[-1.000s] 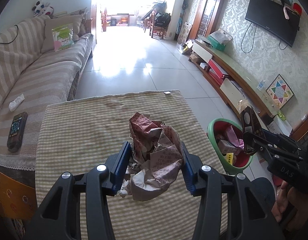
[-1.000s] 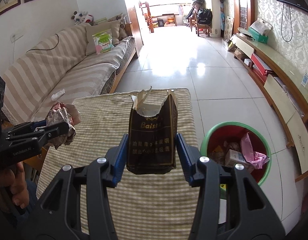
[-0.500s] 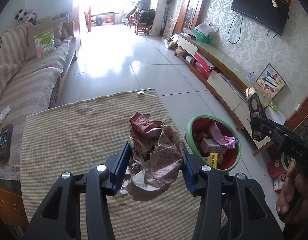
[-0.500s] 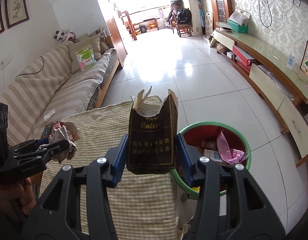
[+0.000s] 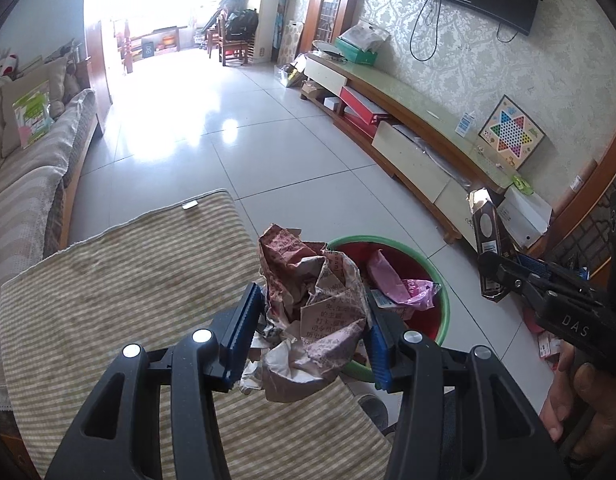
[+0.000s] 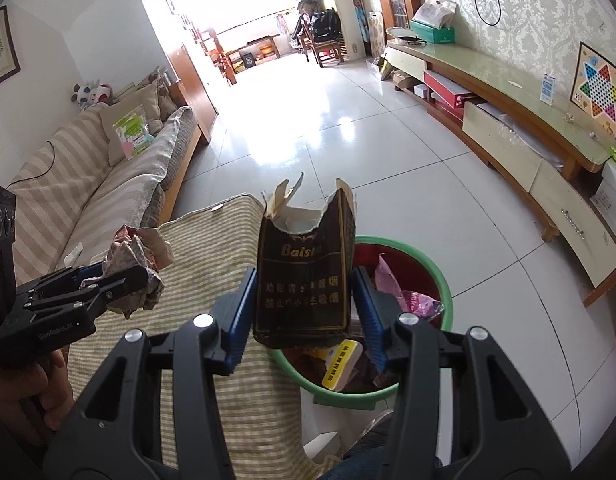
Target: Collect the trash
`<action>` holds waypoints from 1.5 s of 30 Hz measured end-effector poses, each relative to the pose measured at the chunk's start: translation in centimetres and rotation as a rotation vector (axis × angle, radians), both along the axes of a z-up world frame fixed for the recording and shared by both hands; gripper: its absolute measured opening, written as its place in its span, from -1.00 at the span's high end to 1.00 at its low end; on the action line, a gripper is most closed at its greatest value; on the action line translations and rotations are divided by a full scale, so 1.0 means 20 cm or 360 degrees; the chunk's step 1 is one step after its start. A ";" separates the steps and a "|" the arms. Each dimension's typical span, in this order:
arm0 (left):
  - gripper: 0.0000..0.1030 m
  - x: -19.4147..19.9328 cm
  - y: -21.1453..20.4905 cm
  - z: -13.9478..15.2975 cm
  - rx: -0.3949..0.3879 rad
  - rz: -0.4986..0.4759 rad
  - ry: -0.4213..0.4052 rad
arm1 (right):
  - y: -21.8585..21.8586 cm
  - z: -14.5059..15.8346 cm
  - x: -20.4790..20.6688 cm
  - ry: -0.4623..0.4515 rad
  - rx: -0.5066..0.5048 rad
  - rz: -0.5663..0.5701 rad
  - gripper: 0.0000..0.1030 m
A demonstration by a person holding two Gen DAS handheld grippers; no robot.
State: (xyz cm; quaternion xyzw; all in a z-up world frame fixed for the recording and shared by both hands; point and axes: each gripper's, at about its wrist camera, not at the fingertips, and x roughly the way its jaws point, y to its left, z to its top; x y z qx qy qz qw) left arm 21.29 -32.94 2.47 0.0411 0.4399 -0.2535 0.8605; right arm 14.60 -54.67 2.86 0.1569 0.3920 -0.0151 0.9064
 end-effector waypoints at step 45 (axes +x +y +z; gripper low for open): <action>-0.75 0.11 0.13 -0.04 -0.0014 0.0135 0.0040 | -0.04 -0.15 0.23 0.0073 -0.0041 0.0075 -0.12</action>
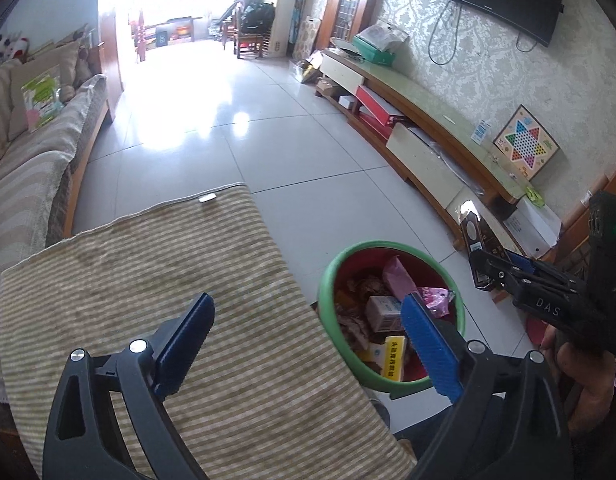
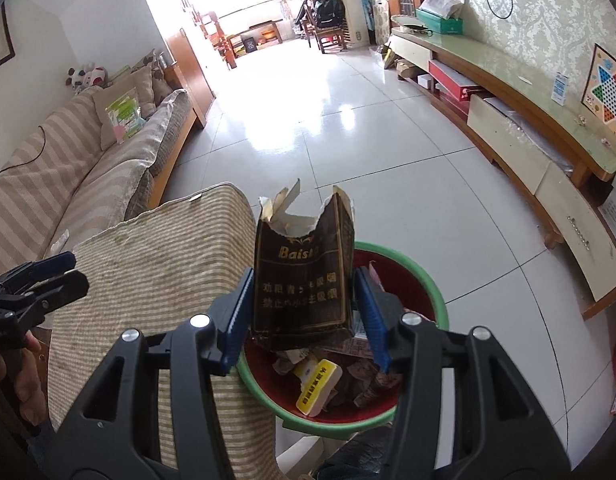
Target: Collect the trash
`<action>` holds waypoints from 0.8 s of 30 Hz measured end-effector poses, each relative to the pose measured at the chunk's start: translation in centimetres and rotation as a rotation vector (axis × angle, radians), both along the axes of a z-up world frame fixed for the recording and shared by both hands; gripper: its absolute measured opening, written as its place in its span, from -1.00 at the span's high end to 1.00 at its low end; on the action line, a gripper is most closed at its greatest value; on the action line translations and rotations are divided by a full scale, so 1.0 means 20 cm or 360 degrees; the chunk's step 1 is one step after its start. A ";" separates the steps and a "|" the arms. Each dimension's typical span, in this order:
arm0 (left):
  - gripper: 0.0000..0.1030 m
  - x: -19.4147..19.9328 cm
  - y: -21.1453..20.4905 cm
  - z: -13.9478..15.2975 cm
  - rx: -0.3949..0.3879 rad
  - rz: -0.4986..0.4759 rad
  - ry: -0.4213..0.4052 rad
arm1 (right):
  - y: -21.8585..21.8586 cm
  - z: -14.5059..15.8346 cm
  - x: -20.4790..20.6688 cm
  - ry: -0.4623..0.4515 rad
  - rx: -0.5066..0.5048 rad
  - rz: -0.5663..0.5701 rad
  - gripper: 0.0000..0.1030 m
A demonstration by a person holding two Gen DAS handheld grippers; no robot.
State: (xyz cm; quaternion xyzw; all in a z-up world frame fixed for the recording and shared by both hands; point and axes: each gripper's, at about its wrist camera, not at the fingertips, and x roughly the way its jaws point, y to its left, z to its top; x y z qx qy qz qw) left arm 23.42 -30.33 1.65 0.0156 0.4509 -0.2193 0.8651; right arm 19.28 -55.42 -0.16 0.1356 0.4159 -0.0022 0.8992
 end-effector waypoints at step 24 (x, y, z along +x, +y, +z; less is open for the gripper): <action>-0.84 -0.29 0.77 0.13 -0.0053 0.0329 -0.0104 | 0.52 0.27 0.02 -0.0124 -0.0209 0.0051 -0.91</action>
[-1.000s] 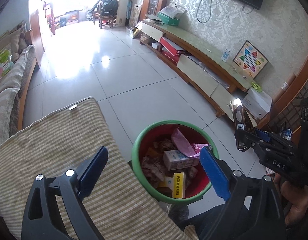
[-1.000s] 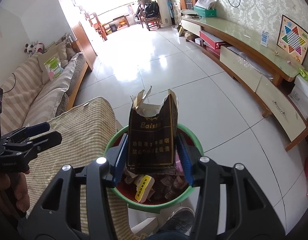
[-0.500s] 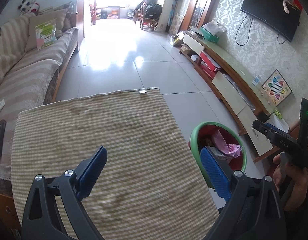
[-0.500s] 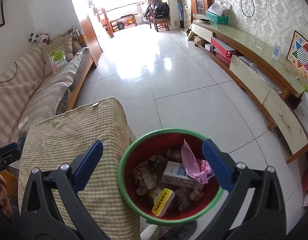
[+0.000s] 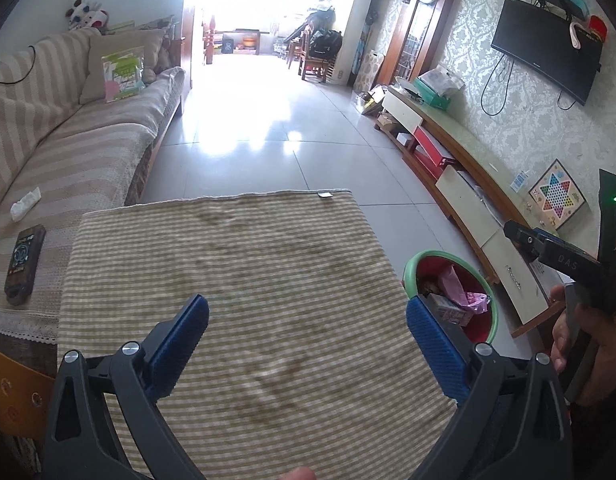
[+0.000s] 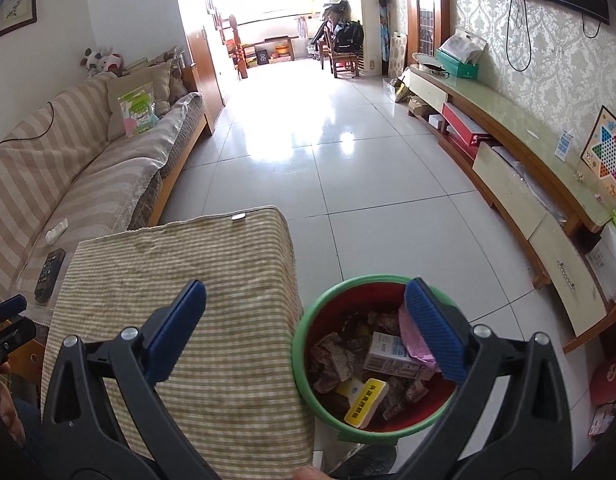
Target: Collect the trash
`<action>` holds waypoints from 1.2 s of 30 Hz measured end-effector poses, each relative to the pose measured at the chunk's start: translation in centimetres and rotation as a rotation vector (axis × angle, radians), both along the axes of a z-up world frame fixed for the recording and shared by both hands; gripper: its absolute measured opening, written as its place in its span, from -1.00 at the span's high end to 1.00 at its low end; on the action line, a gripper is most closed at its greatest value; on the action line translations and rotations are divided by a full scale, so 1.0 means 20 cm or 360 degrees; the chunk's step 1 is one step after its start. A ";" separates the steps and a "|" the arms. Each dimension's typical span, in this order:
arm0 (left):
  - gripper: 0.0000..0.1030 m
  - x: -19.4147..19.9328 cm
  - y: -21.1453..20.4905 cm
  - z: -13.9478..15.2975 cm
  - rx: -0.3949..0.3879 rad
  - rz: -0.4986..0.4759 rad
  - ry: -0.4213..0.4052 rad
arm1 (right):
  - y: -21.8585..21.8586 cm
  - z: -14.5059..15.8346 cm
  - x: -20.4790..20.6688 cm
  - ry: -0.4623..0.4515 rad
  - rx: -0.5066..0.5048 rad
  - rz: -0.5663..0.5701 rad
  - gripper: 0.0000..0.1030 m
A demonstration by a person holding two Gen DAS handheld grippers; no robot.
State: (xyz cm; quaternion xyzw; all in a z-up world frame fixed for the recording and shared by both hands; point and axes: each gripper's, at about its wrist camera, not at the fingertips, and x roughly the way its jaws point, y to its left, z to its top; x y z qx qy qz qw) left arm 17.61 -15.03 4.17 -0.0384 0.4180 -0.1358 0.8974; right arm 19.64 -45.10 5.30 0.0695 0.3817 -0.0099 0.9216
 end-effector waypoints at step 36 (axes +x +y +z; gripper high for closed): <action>-0.85 -0.65 0.62 0.32 0.0115 0.0528 -0.0443 | 0.97 0.36 -0.54 -0.0272 -0.0080 0.0333 -0.91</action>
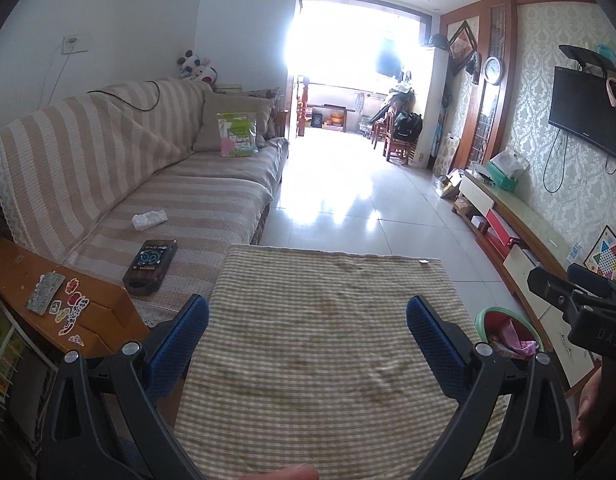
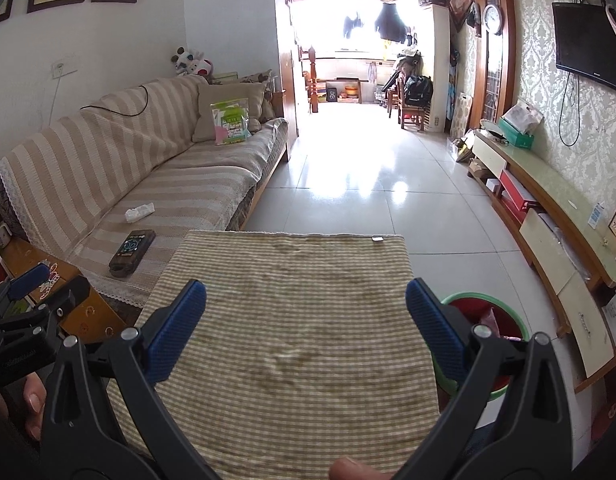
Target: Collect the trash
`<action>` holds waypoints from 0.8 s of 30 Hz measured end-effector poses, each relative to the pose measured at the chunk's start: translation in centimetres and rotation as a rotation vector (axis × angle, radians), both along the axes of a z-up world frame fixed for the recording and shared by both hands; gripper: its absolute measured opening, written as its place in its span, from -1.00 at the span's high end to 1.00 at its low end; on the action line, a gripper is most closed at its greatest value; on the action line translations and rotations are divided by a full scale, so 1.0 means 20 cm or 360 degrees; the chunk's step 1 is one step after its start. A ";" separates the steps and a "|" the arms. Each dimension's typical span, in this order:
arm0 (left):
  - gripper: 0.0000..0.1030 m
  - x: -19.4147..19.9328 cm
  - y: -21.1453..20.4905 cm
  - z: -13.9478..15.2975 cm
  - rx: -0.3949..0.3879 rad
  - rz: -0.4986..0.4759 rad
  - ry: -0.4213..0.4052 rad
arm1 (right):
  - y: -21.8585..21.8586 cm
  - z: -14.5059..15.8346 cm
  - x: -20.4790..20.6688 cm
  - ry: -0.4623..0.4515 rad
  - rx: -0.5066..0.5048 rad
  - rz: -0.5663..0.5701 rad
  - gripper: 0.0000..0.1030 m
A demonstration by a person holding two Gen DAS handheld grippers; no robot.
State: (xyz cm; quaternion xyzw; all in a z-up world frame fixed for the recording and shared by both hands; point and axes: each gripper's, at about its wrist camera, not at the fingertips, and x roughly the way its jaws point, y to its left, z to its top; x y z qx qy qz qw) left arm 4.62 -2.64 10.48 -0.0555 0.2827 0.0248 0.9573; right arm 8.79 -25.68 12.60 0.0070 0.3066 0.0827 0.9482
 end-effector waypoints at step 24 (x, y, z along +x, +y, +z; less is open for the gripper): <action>-0.85 -0.03 -0.12 0.04 0.0096 -0.0050 -0.0054 | -0.03 -0.03 -0.04 -0.0002 0.0060 0.0001 -0.91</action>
